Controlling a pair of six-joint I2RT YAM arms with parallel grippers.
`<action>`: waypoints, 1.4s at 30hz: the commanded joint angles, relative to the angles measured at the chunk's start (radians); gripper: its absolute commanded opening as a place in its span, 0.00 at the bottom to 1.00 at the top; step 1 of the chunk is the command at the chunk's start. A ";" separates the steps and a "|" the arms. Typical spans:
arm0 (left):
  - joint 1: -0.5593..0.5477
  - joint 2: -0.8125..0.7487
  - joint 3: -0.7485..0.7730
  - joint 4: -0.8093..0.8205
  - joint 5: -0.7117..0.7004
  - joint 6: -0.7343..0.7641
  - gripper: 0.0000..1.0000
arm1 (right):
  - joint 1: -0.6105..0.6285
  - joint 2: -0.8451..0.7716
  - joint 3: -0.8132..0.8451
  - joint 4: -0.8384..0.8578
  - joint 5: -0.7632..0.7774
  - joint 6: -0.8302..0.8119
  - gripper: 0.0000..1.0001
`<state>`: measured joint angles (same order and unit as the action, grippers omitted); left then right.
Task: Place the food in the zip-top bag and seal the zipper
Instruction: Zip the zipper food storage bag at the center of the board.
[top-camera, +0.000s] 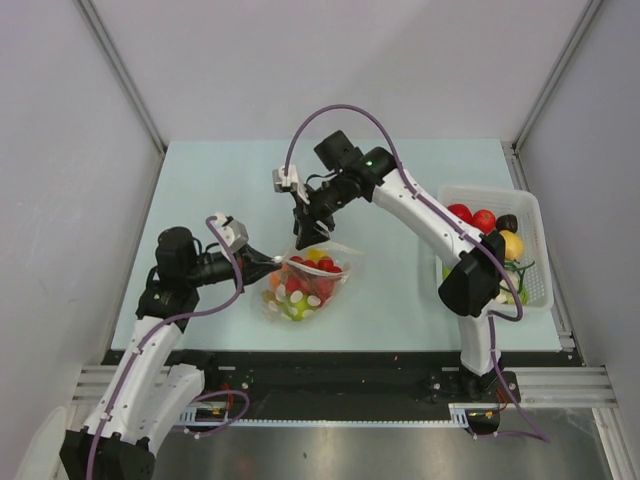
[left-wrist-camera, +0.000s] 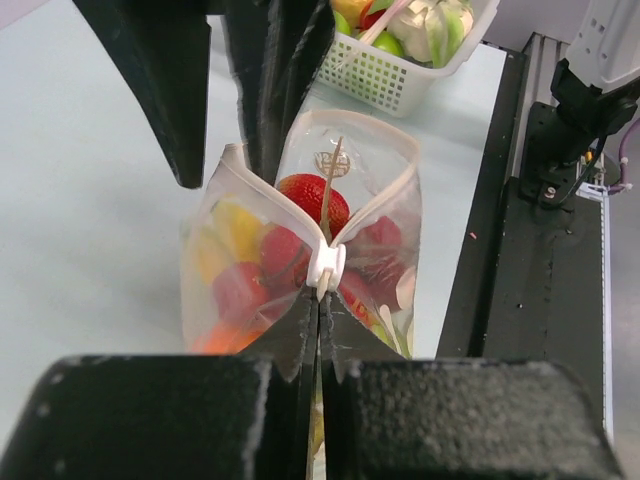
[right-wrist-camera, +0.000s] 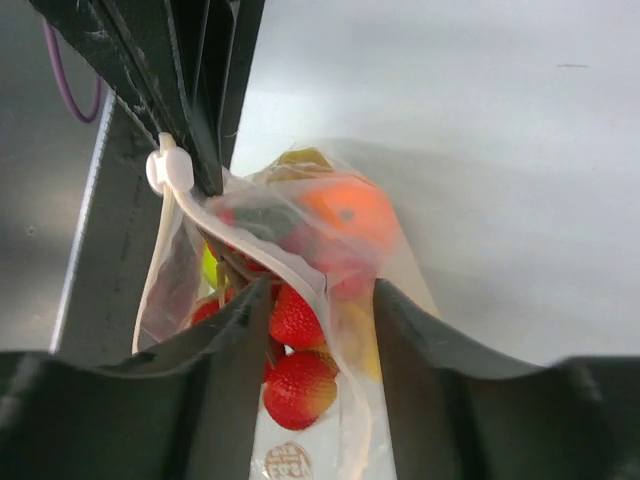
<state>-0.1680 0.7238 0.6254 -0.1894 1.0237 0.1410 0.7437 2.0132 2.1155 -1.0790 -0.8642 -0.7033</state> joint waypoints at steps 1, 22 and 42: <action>-0.005 -0.015 0.074 -0.062 0.013 0.054 0.00 | -0.044 -0.103 0.001 0.025 0.017 -0.012 0.63; -0.005 -0.023 0.102 -0.084 0.010 0.097 0.00 | 0.138 -0.281 -0.295 0.441 0.045 0.062 0.62; -0.005 -0.037 0.102 -0.071 -0.020 0.071 0.00 | 0.174 -0.215 -0.278 0.386 0.056 0.021 0.33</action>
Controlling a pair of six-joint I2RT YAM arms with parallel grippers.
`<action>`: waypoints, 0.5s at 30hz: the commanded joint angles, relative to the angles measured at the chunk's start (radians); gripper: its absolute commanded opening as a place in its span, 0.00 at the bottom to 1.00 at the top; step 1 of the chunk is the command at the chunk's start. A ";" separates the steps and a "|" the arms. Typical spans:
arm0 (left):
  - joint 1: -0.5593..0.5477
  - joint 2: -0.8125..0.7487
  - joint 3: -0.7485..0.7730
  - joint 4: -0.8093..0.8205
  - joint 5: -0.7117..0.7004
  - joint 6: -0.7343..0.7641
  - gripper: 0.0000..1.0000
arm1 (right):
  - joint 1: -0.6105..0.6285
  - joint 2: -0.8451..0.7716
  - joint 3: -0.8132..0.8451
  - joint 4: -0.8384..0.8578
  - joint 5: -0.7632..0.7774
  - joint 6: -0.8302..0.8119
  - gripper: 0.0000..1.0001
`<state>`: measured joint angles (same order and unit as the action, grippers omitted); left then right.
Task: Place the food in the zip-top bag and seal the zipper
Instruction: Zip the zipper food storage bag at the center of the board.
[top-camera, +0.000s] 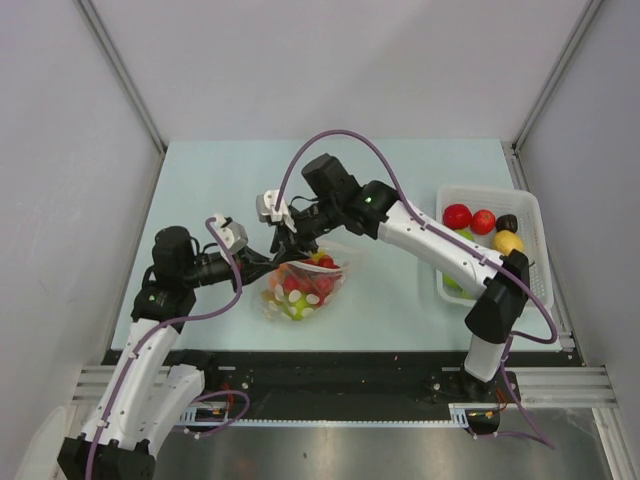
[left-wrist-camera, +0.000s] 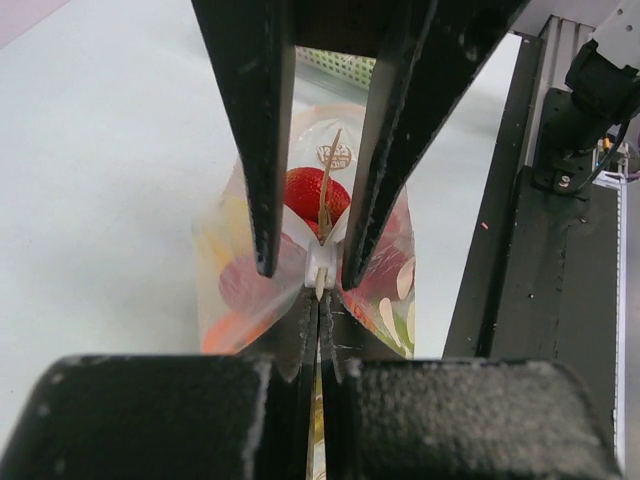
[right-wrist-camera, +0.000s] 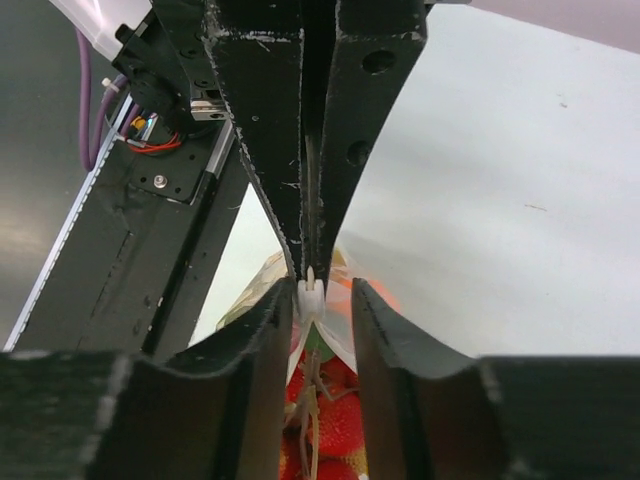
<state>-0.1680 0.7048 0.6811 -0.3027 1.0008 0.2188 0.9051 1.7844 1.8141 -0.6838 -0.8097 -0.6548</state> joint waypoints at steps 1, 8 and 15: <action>-0.005 -0.019 0.044 0.040 0.001 -0.007 0.00 | 0.011 0.015 0.024 -0.013 0.004 -0.031 0.31; -0.004 -0.028 0.052 0.040 -0.004 -0.022 0.00 | 0.002 0.029 0.042 -0.072 0.018 -0.060 0.12; 0.015 -0.051 0.048 0.043 -0.004 -0.032 0.00 | -0.043 0.003 0.017 -0.108 0.010 -0.085 0.00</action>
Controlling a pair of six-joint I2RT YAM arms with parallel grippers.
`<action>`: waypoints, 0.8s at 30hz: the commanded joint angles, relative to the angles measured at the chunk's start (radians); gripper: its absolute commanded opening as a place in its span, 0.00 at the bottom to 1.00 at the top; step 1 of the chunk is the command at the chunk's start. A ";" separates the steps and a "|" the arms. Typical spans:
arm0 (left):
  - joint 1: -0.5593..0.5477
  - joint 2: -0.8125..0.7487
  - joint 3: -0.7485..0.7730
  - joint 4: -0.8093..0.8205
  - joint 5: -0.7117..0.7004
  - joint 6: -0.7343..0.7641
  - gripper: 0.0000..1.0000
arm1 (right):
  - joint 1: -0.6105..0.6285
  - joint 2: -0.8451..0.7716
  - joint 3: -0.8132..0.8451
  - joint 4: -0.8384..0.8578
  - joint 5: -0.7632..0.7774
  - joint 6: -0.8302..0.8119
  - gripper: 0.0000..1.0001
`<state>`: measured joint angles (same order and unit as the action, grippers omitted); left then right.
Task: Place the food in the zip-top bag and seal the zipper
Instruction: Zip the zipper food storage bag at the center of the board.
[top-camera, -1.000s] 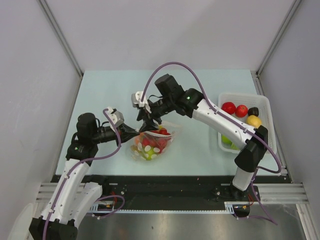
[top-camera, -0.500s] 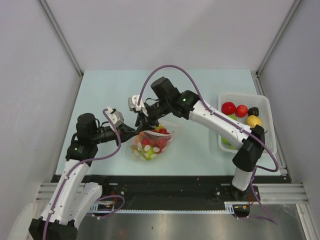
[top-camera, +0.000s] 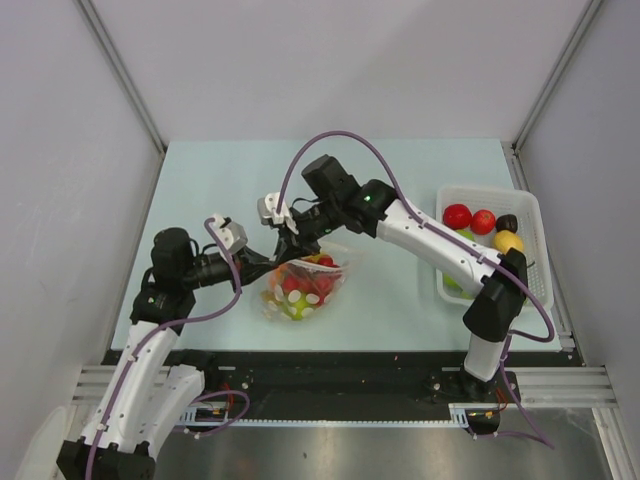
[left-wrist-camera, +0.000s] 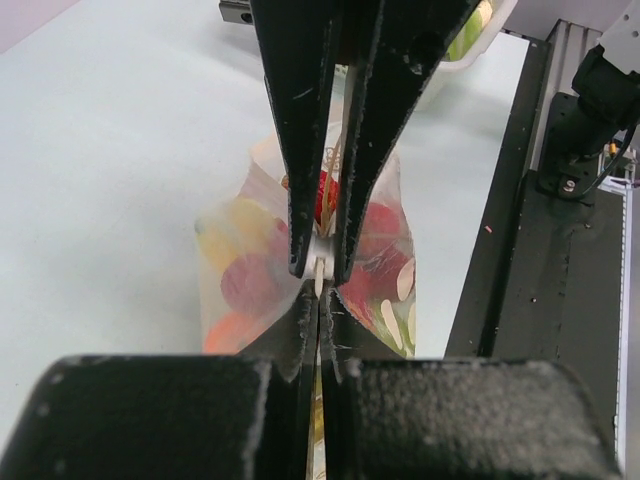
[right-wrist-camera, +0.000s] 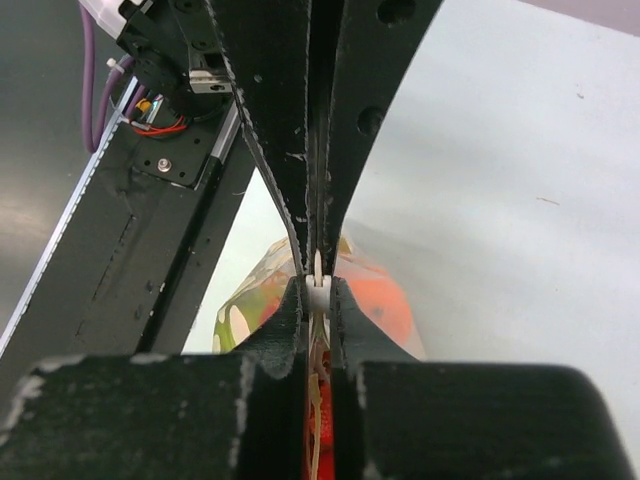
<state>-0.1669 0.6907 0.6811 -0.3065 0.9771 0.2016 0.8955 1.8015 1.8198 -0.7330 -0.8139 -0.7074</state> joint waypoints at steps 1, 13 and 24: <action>0.017 -0.040 0.046 0.044 0.021 -0.014 0.00 | -0.046 -0.019 0.007 -0.065 0.015 -0.035 0.00; 0.076 -0.068 0.072 0.004 0.037 0.013 0.00 | -0.147 -0.073 -0.076 -0.138 0.050 -0.102 0.00; 0.109 -0.028 0.135 -0.121 0.083 0.131 0.11 | -0.182 -0.097 -0.031 -0.151 0.042 -0.058 0.00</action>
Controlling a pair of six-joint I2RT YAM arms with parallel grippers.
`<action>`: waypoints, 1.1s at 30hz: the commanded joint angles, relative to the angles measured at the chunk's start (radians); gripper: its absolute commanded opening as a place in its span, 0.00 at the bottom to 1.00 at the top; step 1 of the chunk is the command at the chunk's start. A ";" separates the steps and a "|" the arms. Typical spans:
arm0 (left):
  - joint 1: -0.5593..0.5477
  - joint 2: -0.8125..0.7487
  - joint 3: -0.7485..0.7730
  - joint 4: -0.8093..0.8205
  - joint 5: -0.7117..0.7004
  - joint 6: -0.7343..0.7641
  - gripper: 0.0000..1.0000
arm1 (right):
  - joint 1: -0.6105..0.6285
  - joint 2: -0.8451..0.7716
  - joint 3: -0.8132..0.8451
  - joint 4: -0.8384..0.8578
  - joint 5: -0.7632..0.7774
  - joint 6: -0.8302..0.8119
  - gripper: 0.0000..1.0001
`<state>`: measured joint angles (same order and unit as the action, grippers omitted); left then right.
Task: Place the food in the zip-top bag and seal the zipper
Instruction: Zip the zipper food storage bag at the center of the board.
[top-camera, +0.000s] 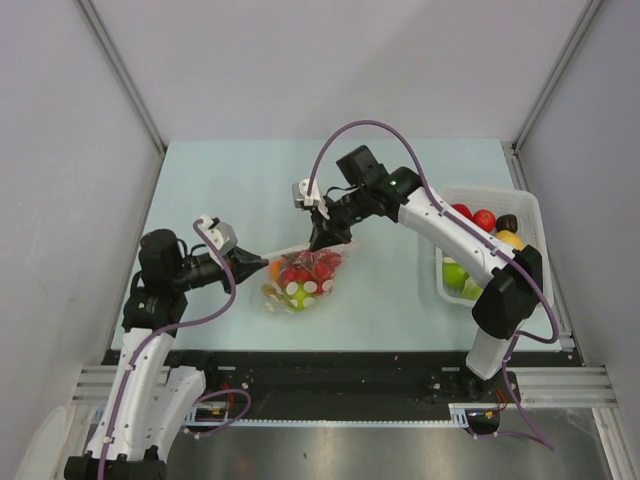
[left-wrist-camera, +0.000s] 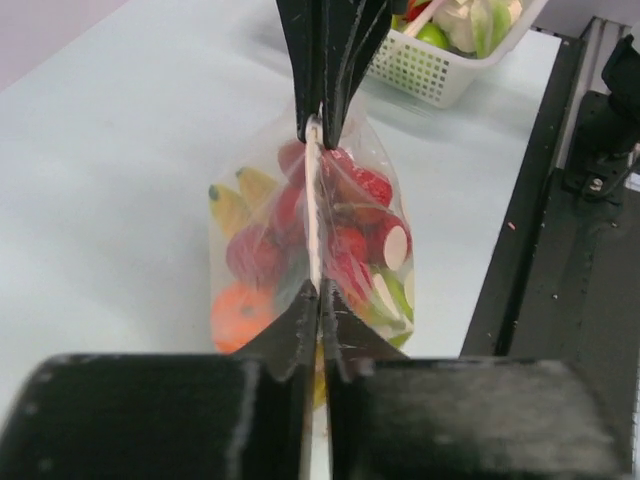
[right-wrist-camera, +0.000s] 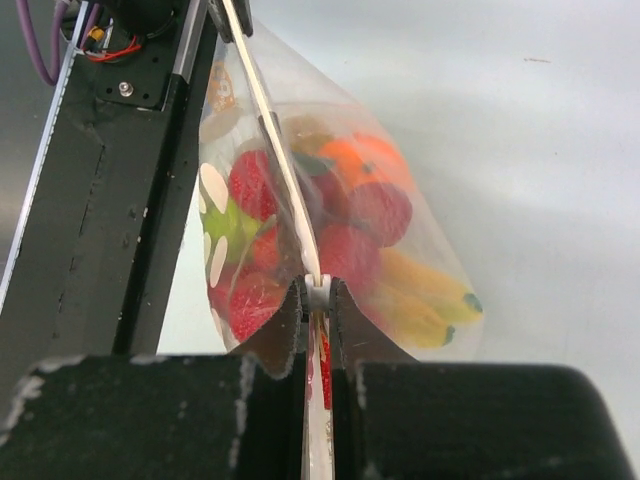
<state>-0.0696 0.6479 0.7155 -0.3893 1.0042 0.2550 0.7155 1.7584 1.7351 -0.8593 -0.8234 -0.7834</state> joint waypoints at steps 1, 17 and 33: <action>0.010 0.025 0.113 -0.049 0.056 0.082 0.36 | 0.013 -0.054 0.066 -0.023 0.050 0.025 0.00; -0.200 0.174 0.203 -0.124 -0.096 0.367 0.75 | 0.090 -0.065 0.066 0.016 0.060 0.084 0.00; -0.306 0.263 0.224 -0.235 -0.220 0.532 0.00 | 0.102 -0.092 0.037 -0.003 0.102 0.081 0.00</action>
<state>-0.3710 0.9466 0.9207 -0.6197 0.8135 0.7597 0.8169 1.7542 1.7561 -0.8822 -0.7254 -0.6930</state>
